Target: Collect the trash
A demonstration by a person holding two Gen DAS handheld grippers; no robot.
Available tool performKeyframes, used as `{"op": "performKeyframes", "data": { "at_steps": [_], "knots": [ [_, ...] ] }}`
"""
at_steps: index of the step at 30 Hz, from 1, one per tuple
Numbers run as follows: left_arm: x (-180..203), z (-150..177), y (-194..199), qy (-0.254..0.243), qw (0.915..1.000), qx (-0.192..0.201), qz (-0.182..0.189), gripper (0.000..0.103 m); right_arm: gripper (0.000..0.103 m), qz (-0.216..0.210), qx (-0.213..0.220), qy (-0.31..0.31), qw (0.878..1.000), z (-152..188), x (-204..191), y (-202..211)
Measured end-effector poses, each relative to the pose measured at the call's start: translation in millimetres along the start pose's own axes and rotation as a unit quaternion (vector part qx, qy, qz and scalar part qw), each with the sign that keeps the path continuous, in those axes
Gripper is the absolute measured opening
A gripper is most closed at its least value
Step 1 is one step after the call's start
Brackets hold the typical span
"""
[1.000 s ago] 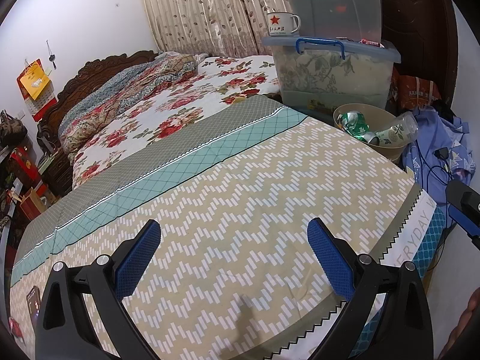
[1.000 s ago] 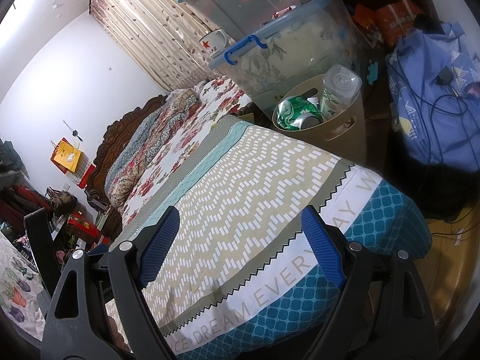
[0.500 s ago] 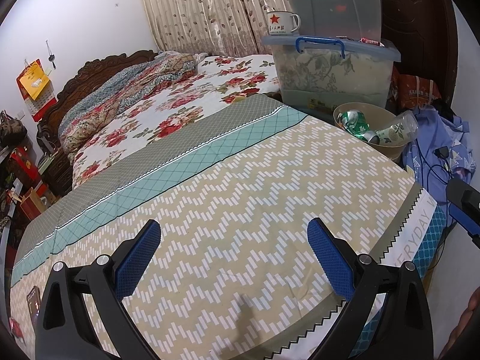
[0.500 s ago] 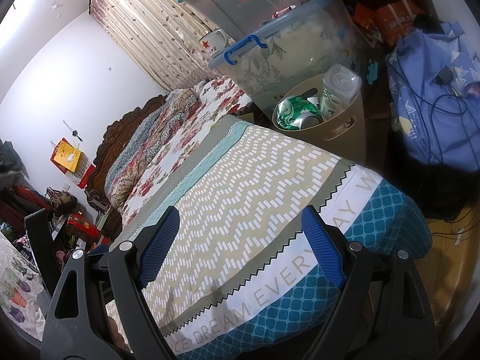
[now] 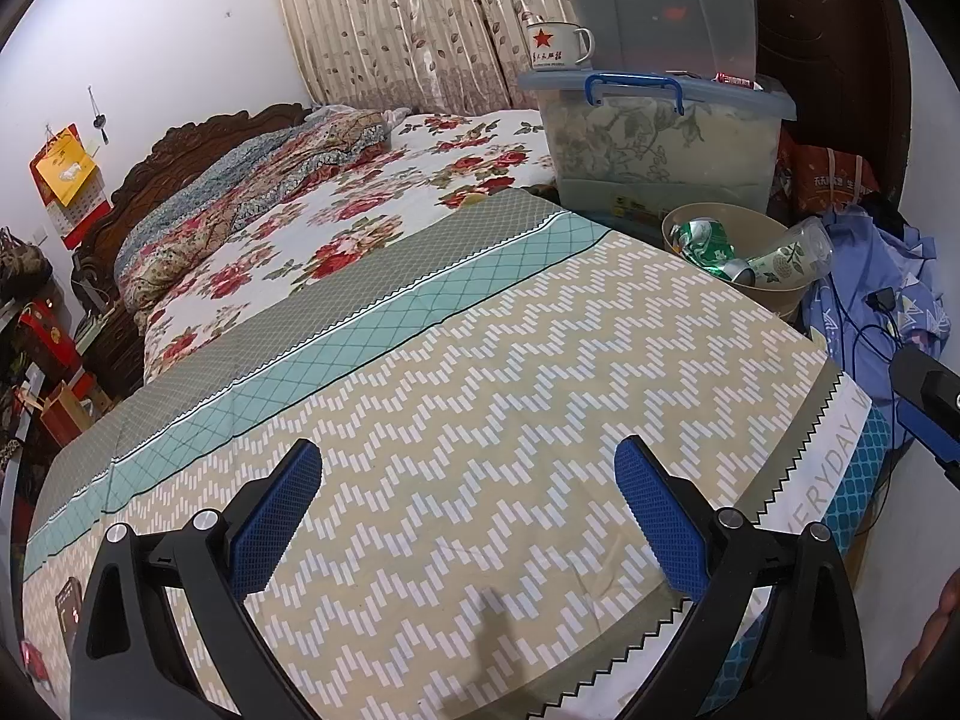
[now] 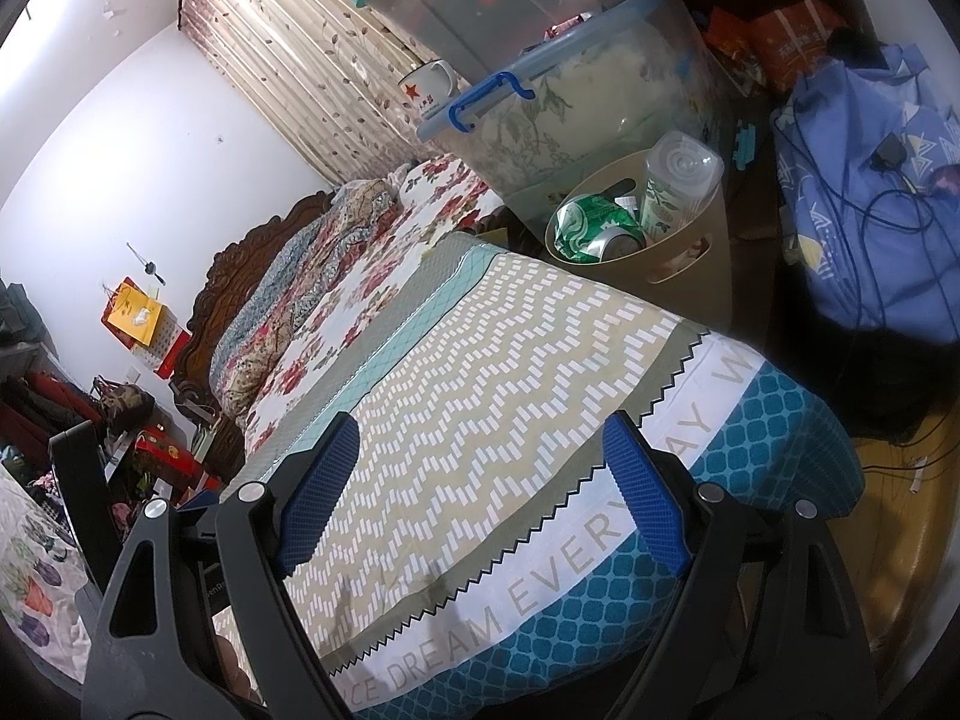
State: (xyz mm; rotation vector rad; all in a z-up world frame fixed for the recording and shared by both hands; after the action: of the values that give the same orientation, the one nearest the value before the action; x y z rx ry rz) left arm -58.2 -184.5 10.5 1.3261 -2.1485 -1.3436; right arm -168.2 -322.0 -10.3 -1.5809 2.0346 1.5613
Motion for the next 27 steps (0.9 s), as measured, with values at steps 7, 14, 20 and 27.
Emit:
{"op": "performKeyframes", "data": {
  "at_steps": [7,14,20,27],
  "knots": [
    [-1.5,3.6,1.3,-0.002,1.0000,0.001,-0.001,0.094,0.083,0.000,-0.002,-0.003,1.000,-0.1,0.3,0.2],
    [0.0,3.2,1.7,-0.005,1.0000,0.000,-0.001,0.094,0.083,-0.001,-0.002,-0.003,1.000,-0.4,0.4,-0.1],
    [-1.0,5.5,1.9,-0.006,1.0000,-0.001,-0.001,0.094,0.083,-0.001,-0.002,-0.003,1.000,-0.7,0.7,-0.2],
    [1.5,2.8,1.5,-0.007,1.0000,0.000,-0.001,0.094,0.083,-0.001,-0.003,-0.003,1.000,-1.1,1.1,-0.3]
  ]
}}
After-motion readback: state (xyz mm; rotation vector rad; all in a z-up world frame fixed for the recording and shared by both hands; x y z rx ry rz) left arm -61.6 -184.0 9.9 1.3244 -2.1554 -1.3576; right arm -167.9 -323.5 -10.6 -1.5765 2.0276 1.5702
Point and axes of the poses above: each gripper's, at about its wrist camera, not at the fingertips, and y roughly against the way its jaws point, x to its right, z to its underside, the point moved 10 cm from there along -y, roughly the way its jaws point, and after that the axes turned 14 degrees about -x, right-handed, at the moved point
